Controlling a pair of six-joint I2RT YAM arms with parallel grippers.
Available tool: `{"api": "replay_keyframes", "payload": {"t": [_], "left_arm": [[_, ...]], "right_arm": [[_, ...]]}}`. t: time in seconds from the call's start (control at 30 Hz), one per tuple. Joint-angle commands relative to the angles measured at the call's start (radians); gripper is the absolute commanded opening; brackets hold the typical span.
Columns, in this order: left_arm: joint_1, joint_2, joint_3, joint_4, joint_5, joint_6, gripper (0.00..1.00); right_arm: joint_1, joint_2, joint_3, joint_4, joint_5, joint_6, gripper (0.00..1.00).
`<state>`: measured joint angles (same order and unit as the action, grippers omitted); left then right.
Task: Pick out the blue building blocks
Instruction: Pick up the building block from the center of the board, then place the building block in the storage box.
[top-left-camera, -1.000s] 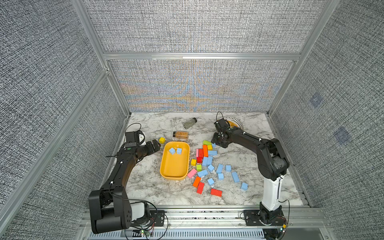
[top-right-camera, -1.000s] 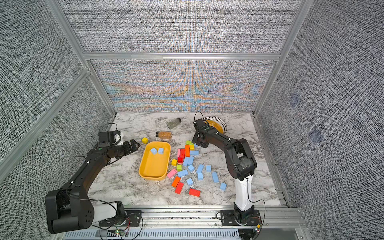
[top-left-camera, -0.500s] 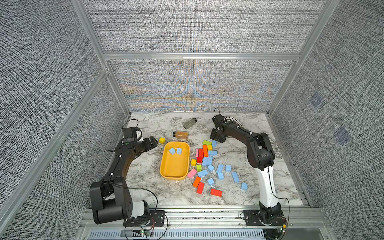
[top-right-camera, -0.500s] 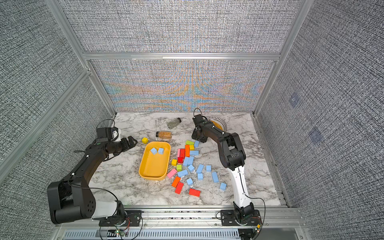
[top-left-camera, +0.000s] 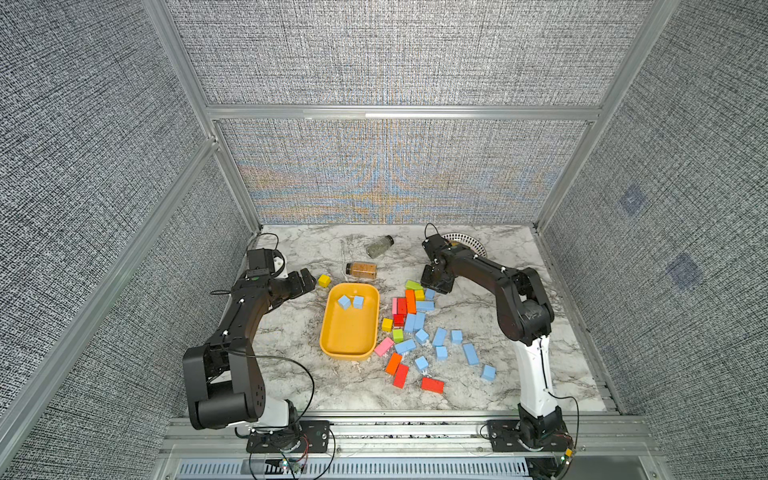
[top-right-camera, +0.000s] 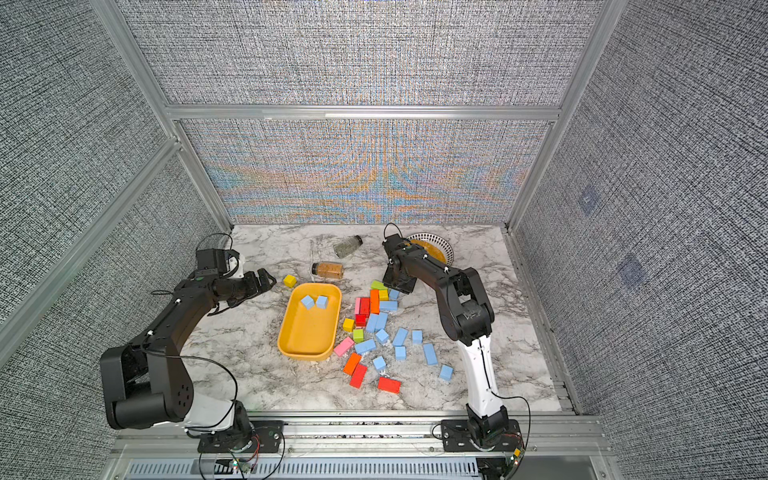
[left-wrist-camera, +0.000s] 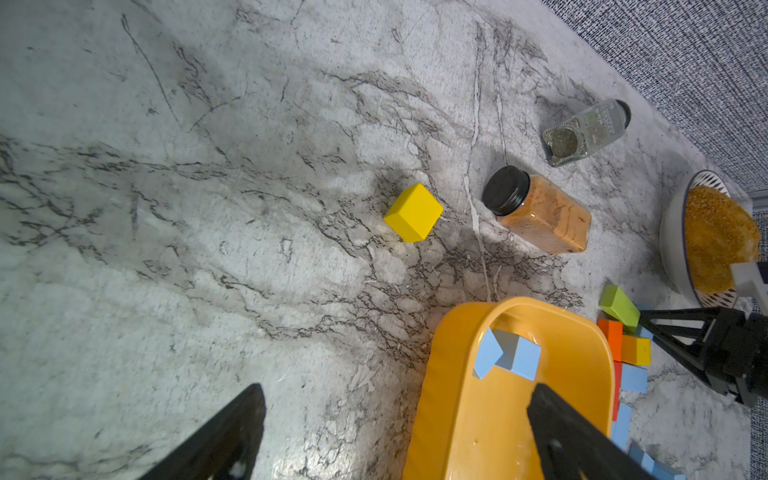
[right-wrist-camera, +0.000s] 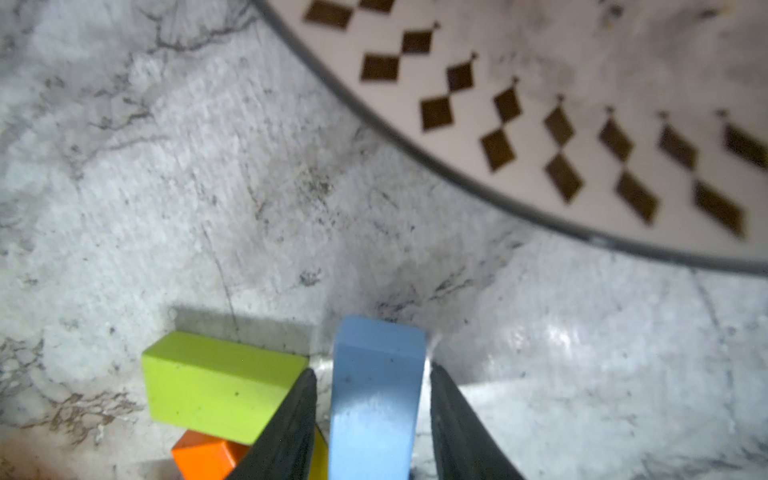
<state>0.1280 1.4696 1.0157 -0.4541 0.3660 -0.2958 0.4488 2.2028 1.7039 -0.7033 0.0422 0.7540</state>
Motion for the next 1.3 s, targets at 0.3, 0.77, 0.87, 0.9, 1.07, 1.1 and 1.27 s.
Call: {"api": "replay_keyframes", "payload": {"t": [0.3, 0.77, 0.87, 0.9, 1.07, 1.1, 1.27], "left_arm": [[-0.002, -0.024, 0.012, -0.019, 0.118, 0.092, 0.94], [-0.156, -0.049, 0.094, 0.051, 0.274, 0.167, 0.89], [-0.179, -0.047, 0.08, 0.061, 0.217, 0.132, 0.9], [-0.184, -0.048, 0.071, 0.059, 0.168, 0.123, 0.89], [-0.184, -0.042, 0.021, 0.01, -0.095, 0.095, 0.94], [-0.184, -0.05, 0.005, 0.017, -0.137, 0.072, 0.97], [-0.154, -0.069, -0.071, 0.037, -0.205, -0.02, 1.0]], "right_arm": [[0.022, -0.091, -0.003, -0.013, 0.057, -0.008, 0.2], [0.191, -0.33, -0.084, 0.463, -0.297, -0.18, 0.17], [0.242, -0.3, -0.072, 0.502, -0.343, -0.143, 0.17], [0.256, -0.286, -0.061, 0.504, -0.346, -0.123, 0.17], [0.332, -0.172, 0.039, 0.431, -0.331, 0.065, 0.18], [0.346, -0.155, 0.054, 0.418, -0.326, 0.093, 0.19], [0.384, -0.052, 0.115, 0.349, -0.342, 0.219, 0.21]]}}
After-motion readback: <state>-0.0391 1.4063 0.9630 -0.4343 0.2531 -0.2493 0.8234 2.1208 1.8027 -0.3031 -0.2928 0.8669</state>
